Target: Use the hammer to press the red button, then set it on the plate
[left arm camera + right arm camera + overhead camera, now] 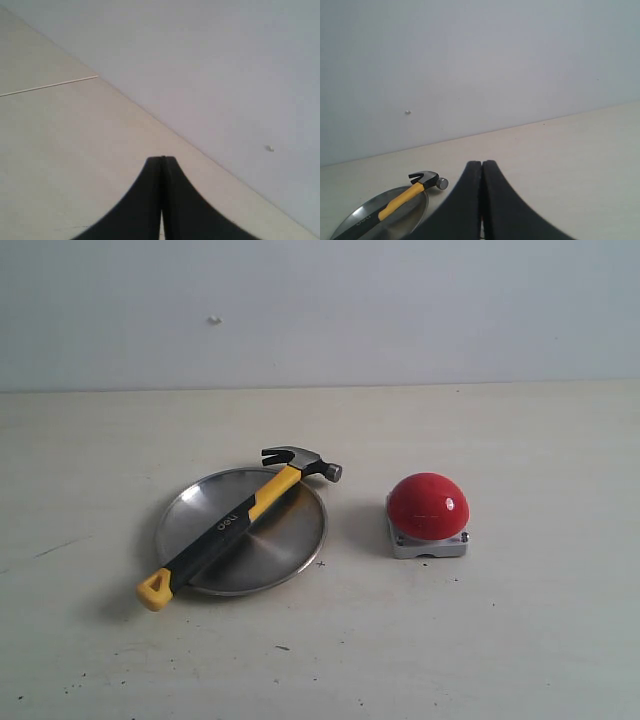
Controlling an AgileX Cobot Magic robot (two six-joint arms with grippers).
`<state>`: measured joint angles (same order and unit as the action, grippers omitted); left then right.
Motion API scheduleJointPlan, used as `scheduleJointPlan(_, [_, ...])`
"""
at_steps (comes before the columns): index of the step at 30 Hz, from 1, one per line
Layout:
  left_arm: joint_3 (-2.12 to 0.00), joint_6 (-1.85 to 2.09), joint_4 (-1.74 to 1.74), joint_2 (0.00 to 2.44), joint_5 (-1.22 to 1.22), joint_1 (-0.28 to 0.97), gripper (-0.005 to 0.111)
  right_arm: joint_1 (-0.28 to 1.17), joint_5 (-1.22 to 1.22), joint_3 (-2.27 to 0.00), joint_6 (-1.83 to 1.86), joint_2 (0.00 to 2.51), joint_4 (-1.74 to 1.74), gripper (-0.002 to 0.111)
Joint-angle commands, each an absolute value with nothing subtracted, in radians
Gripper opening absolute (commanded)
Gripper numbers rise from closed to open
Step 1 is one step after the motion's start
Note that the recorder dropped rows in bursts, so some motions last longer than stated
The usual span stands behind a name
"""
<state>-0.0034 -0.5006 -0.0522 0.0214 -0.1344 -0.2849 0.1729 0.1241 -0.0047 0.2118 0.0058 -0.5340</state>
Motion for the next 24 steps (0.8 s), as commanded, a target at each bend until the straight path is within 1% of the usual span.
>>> scheduleJointPlan(1, [0.0, -0.49, -0.062, 0.025, -0.138, -0.28, 0.0, 0.174, 0.125, 0.0, 0.211, 0.001, -0.533, 0.0])
scheduleJointPlan(24, [0.0, -0.472, -0.062, 0.025, -0.14, -0.28, 0.0, 0.174, 0.125, 0.0, 0.211, 0.001, -0.533, 0.0])
